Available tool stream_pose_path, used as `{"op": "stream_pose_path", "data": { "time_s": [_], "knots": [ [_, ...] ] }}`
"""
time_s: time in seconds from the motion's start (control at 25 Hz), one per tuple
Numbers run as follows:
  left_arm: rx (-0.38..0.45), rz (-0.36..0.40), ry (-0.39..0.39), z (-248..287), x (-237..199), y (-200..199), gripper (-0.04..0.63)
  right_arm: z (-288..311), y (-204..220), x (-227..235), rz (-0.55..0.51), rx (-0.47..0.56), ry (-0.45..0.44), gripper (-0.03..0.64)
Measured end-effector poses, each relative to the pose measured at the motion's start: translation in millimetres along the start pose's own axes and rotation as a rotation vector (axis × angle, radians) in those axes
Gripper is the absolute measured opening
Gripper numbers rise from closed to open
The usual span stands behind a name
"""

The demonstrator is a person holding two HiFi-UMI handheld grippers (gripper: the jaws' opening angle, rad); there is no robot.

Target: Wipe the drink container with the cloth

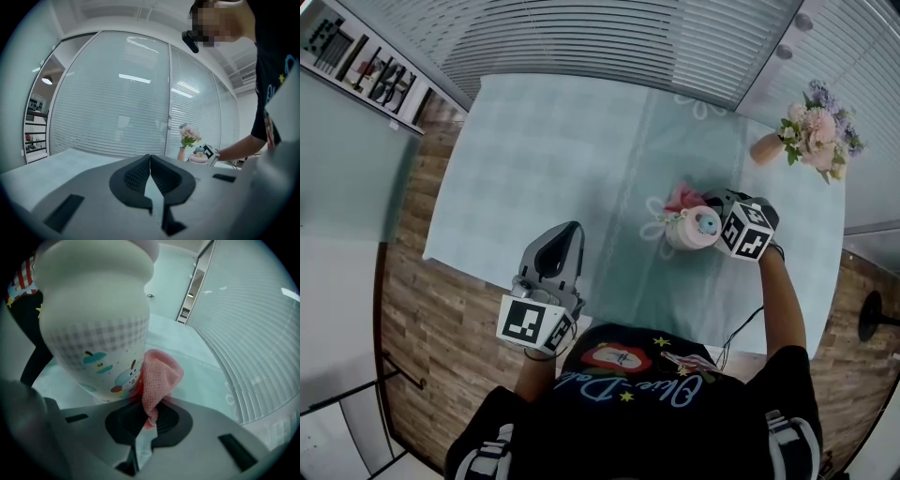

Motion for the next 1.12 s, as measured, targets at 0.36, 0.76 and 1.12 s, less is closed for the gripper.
{"op": "stream_pose_path", "data": {
  "time_s": [0.36, 0.76, 1.12],
  "knots": [
    [-0.003, 0.0, -0.007, -4, 1, 0, 0.005, 7, 2, -3, -0.029, -0.031, -0.009, 0.014],
    [-0.007, 0.007, 0.02, -3, 3, -1, 0.005, -9, 7, -1, 0.082, 0.022, 0.09, 0.014],
    [-0.006, 0.025, 0.101, 11, 6, -3, 0.005, -51, 20, -7, 0.268, 0.077, 0.266, 0.014]
  ]
}}
Point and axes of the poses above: the fingertips, and each gripper's own axes: z forward along the fingers, x to its right, y out of its underside, the point moved 10 cm from there along -z, backward along the fingers, and after that the axes turned 11 degrees about y, right-handed, at the moved point
